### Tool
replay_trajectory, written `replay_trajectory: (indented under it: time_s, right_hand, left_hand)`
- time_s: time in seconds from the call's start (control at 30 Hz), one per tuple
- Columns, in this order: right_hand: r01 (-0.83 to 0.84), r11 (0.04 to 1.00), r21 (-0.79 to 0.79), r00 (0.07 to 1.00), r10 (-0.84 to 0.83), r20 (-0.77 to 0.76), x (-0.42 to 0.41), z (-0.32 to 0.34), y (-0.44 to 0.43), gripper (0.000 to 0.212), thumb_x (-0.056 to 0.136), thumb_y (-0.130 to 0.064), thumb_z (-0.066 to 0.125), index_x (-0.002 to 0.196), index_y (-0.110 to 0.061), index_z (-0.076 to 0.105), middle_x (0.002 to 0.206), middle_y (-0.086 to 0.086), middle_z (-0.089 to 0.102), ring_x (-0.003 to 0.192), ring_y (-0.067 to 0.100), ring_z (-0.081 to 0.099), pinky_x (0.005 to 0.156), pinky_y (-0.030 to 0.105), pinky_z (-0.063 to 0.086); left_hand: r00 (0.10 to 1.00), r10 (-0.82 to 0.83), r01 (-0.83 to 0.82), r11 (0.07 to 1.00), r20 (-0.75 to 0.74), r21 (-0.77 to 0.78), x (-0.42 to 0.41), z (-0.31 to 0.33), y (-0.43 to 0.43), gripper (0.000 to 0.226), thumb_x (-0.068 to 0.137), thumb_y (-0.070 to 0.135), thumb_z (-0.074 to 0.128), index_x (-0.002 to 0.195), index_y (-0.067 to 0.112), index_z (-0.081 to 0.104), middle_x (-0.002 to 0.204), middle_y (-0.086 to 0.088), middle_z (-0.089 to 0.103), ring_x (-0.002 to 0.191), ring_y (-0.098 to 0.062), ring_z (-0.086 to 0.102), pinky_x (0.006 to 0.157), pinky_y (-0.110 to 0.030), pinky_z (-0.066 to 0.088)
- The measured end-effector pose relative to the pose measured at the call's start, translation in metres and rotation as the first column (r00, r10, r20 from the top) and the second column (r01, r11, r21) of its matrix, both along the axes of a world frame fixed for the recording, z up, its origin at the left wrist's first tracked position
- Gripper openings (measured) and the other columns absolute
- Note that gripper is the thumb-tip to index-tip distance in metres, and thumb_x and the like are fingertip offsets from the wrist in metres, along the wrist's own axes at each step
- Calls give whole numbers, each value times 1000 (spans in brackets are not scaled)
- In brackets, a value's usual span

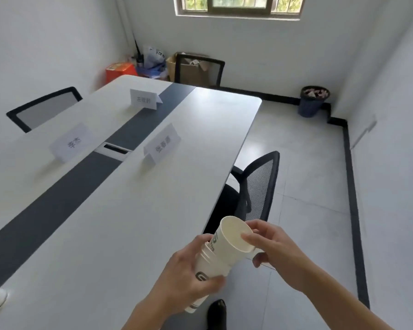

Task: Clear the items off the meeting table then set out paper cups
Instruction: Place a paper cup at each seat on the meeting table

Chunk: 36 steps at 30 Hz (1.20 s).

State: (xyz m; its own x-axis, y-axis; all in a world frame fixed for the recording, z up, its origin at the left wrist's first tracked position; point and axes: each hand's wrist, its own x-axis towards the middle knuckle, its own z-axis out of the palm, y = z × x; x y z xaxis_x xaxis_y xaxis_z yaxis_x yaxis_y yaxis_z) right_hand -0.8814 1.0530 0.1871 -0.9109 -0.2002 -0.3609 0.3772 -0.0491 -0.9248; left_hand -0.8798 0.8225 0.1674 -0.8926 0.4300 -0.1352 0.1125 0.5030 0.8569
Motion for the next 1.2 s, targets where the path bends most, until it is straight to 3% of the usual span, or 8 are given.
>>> replay_trajectory:
  time_s: [0.1,0.17,0.33,0.57,0.73,0.9,1.07,1.2]
  right_hand:
    - [4,999,51,998,0,-71,-15,5,25,61,64,-34,85,120,-33,61,110,-4,71,92,8,67,64,24,54]
    - [122,982,145,987,-104,-124,-25,6,44,60,59,-30,88,113,-39,63,108,-8,70,99,8,65,74,31,59]
    - [530,840,114,848,-520,-107,-31,3,116,60,47,-40,87,101,-22,68,93,2,72,88,16,67,71,26,56]
    - [770,636,49,638,-765,-85,-15,-9,254,57,53,-40,81,108,-29,68,101,1,75,91,14,70,73,30,55]
    - [834,529,155,546,-833,-93,-26,-37,373,49,64,-11,85,107,-23,63,94,3,73,95,26,67,75,31,49]
    - [723,647,241,681,-726,-92,-89,-28,475,50,60,-24,76,108,-27,60,99,8,71,94,27,70,81,41,57]
    - [527,796,298,848,-516,-123,-184,-14,536,55,50,-42,80,102,-34,61,86,-10,68,77,5,65,62,20,54]
    - [428,845,321,904,-401,-149,-273,-22,554,50,52,-45,80,97,-39,59,83,-13,66,73,1,62,61,20,53]
  left_hand:
    - [998,-64,64,998,-11,26,-49,2,33,60,67,38,79,119,46,50,92,11,70,77,-11,65,72,-37,56]
    - [987,-163,163,986,1,24,-79,4,62,62,66,39,79,121,45,51,96,12,69,81,-12,65,75,-36,56]
    - [905,-418,419,908,79,-3,-133,2,142,67,63,45,81,121,49,47,96,11,66,85,-8,63,79,-30,56]
    - [919,-386,386,922,76,12,-205,-7,263,79,58,57,80,126,49,41,102,8,65,93,-4,62,75,-9,47]
    - [957,-263,253,963,124,91,-252,-5,363,80,50,55,83,120,37,50,99,6,68,90,-1,64,71,-16,53]
    - [975,-156,131,979,160,156,-291,5,439,73,47,50,85,112,36,56,94,3,70,85,-7,67,62,-17,54]
    - [985,-35,10,990,168,144,-330,5,460,63,50,49,85,106,45,58,98,12,69,86,-8,67,68,-27,58]
    - [977,119,-145,980,178,137,-383,-9,459,64,48,51,84,106,43,58,101,13,70,84,-7,67,63,-19,56]
